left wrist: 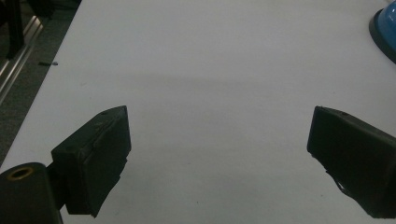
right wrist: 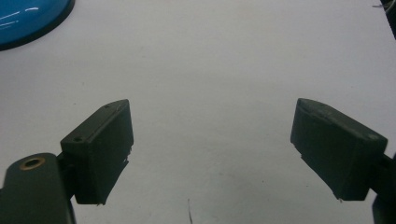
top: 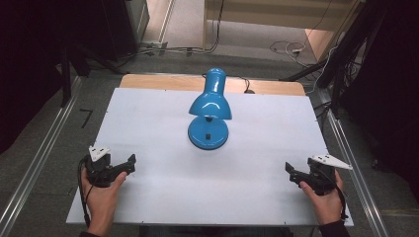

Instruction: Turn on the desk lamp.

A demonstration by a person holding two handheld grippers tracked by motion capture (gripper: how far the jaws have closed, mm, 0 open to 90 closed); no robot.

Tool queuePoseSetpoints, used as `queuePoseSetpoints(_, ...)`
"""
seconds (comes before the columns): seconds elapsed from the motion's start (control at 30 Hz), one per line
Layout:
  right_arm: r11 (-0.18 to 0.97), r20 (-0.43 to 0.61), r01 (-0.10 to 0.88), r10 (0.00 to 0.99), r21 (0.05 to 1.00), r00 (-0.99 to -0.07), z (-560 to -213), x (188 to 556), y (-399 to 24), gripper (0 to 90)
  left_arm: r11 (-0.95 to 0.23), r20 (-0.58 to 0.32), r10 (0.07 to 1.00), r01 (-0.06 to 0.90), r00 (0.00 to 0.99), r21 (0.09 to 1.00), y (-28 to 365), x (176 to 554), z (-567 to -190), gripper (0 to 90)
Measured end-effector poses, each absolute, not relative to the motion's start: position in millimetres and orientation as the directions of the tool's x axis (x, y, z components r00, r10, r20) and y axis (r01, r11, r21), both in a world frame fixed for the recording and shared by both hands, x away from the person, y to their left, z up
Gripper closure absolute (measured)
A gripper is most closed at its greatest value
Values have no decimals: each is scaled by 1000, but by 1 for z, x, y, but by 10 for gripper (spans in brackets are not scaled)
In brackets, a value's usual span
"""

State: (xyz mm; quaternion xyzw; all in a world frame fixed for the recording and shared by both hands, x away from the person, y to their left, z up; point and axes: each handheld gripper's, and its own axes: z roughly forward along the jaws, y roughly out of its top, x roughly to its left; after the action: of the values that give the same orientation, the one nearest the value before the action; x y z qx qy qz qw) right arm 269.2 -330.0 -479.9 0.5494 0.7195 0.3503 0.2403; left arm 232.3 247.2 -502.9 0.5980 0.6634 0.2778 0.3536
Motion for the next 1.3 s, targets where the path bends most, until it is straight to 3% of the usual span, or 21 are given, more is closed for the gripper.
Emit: queuePoseSetpoints(1.3,223,42,589,915,777,-401,-476,283,-275,130,127,-137,990,603,-29,788,246,234,-505,71)
